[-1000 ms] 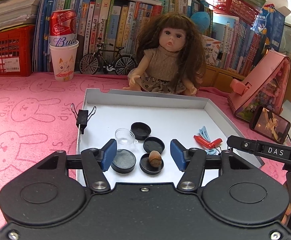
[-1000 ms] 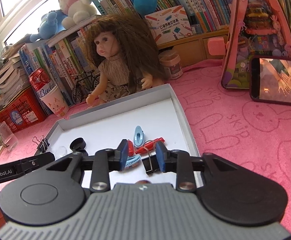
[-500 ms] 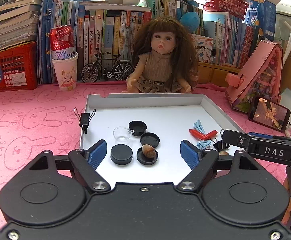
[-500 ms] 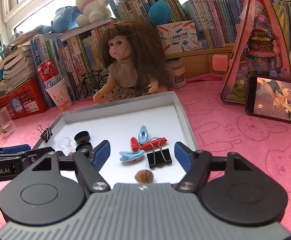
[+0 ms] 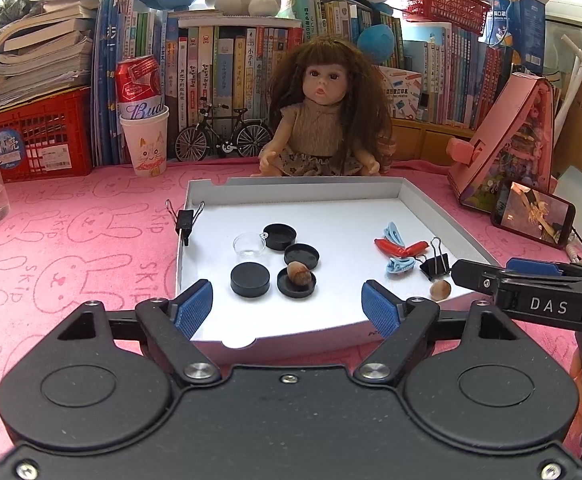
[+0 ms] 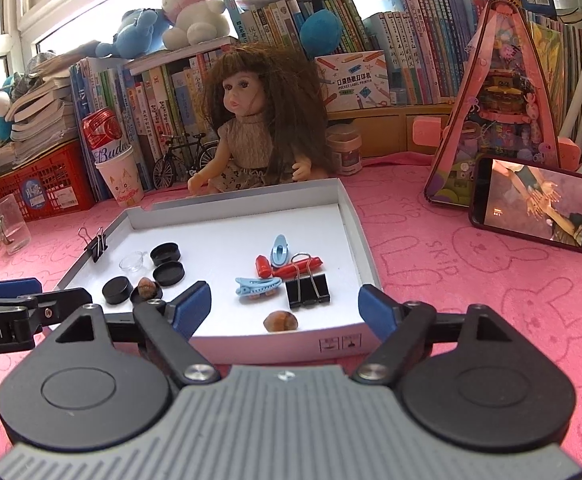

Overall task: Organize rigid objects
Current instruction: 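Withdraw both open tools away from the tray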

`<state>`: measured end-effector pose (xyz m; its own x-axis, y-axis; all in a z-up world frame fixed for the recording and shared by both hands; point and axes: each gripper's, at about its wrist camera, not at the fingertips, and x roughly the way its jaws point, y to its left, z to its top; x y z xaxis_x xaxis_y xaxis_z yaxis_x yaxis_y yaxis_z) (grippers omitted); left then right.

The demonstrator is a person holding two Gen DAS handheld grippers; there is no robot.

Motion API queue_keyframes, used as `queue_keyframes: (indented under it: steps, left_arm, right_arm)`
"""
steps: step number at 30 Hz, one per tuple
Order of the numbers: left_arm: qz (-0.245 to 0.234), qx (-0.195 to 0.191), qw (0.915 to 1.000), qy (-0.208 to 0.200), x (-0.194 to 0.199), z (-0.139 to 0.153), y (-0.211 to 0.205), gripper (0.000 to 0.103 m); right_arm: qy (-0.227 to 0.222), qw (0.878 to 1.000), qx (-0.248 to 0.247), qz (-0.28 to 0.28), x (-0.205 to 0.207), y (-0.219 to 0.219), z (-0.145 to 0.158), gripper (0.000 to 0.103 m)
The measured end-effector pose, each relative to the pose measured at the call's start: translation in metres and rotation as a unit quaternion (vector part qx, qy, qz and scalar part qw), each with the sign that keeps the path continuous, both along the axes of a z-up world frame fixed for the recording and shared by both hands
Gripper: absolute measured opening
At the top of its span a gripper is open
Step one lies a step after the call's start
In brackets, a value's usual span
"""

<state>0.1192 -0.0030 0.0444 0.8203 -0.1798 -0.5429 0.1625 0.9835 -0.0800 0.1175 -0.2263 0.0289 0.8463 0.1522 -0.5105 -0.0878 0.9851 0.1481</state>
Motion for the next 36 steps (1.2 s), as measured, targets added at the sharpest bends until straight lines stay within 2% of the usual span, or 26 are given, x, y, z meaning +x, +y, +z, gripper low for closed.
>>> queue_keyframes:
  steps: [12,36]
  left_arm:
    - [0.003,0.005,0.9999,0.014,-0.017,-0.013,0.0,0.08]
    - [0.028,0.013,0.9988,0.037,-0.023,-0.038,0.004,0.08]
  right_arm:
    - [0.016,1.0,-0.02,0.004,-0.014,0.009,-0.012,0.09]
    - [0.044,0.998,-0.044,0.009,-0.024,0.017,-0.029,0.092]
